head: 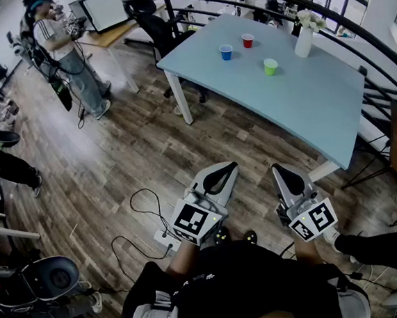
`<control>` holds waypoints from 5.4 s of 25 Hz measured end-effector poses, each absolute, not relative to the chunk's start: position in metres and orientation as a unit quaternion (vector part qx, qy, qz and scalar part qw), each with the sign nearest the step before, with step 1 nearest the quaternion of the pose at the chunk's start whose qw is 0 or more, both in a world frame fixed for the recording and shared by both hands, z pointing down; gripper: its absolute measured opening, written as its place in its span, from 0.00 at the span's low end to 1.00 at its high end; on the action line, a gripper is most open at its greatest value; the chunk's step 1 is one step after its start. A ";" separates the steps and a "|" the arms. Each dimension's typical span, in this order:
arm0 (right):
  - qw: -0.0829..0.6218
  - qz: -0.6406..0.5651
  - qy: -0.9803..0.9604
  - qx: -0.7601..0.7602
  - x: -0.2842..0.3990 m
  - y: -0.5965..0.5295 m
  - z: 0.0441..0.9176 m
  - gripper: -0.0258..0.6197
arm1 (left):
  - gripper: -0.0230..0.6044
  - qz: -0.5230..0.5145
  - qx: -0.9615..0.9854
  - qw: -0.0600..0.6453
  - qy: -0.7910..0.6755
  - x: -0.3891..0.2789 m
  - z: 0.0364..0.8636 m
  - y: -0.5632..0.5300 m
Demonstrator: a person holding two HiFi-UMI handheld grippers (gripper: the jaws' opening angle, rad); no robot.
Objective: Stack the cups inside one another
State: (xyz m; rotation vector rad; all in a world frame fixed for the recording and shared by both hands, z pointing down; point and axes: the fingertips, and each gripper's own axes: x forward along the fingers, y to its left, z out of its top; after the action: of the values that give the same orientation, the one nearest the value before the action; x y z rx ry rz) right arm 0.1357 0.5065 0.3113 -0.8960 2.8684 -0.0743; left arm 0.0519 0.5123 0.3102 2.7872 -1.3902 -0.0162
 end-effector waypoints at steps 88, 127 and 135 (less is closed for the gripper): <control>0.100 -0.059 0.930 -0.350 0.100 0.163 0.329 0.04 | 0.02 0.026 0.881 0.000 -0.473 -0.032 0.318 0.200; 0.075 -0.058 0.910 -0.405 0.175 0.015 0.361 0.05 | 0.02 0.044 0.895 0.000 -0.445 0.027 0.332 0.043; 0.062 -0.050 0.903 -0.422 0.170 -0.005 0.367 0.08 | 0.02 0.043 0.901 -0.003 -0.431 0.022 0.333 0.020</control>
State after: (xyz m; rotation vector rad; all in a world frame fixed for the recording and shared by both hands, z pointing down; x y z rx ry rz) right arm 0.1695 -0.0051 0.3668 -1.2742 2.7306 -0.1498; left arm 0.0222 0.0196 0.3331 2.8359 -1.3571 0.1343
